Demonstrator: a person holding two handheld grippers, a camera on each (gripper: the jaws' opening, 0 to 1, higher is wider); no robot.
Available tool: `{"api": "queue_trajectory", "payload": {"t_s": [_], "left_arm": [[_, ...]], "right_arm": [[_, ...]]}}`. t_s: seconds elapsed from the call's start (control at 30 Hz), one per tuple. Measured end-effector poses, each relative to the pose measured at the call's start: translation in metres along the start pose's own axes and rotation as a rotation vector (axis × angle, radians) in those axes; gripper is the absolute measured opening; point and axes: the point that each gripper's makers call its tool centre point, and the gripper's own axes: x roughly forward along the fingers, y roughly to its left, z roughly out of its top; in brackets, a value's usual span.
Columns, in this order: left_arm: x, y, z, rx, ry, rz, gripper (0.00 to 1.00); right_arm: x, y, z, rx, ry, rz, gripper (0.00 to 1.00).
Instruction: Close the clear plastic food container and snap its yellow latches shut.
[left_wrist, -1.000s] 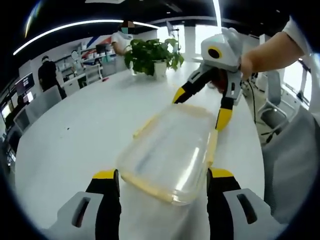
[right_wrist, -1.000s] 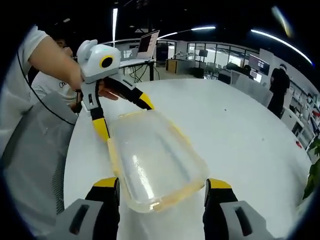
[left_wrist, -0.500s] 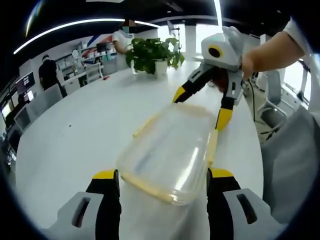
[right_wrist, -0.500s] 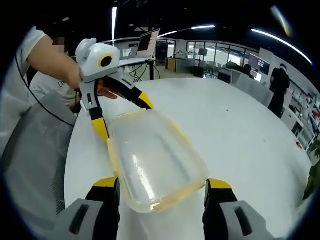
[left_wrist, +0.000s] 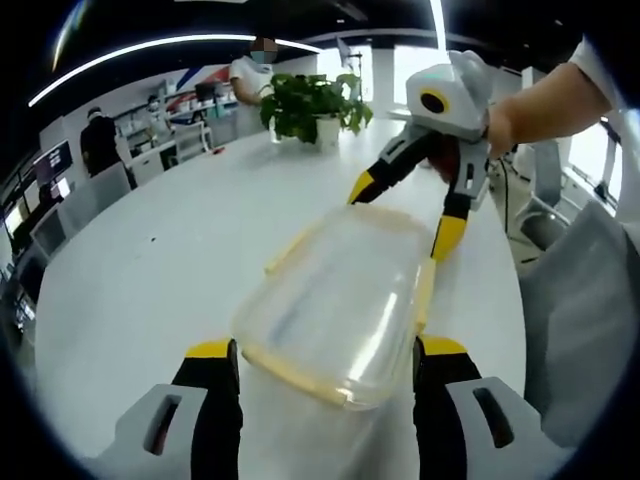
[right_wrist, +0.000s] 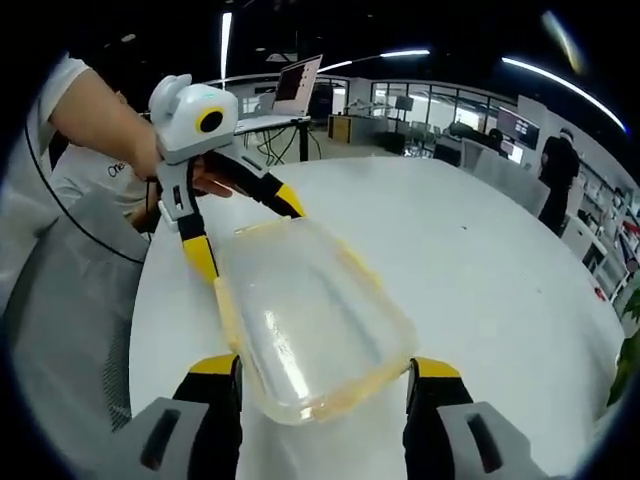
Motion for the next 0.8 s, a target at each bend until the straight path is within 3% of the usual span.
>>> {"api": "queue_trajectory", "payload": {"t_s": [0.43,0.8], "left_arm": [[-0.028,0.031,-0.021,0.019,0.022,-0.018,0.68],[-0.037,0.063,-0.029,0.032,0.029,-0.027,0.68]], "right_arm": [[0.032,0.011,0.03,0.013,-0.003,-0.017,0.65],[0.056,0.003,0.052,0.021,-0.002,-0.031,0.65]]}}
